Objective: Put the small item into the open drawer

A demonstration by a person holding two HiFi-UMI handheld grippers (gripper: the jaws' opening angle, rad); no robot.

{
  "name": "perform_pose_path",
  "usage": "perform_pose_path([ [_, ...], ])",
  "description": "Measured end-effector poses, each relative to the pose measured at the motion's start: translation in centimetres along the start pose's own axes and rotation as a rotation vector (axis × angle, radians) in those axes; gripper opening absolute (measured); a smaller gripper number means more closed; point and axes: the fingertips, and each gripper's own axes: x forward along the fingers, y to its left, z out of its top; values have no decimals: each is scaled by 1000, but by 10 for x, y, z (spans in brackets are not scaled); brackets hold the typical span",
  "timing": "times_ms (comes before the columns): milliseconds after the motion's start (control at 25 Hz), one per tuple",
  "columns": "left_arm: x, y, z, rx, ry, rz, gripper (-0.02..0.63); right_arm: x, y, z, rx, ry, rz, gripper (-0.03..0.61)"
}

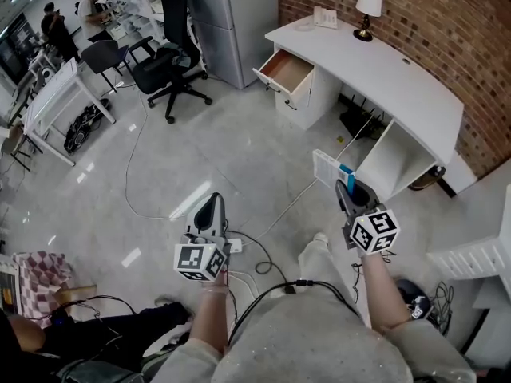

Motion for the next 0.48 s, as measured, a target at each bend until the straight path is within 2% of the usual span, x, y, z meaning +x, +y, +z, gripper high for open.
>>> perform_pose_path([
  [240, -10, 6, -14, -20, 35, 5, 5, 1, 5, -5, 10, 8, -11, 67],
  [480, 13, 17, -13, -14, 42, 31, 5, 16, -24, -13, 46, 16, -19, 69],
])
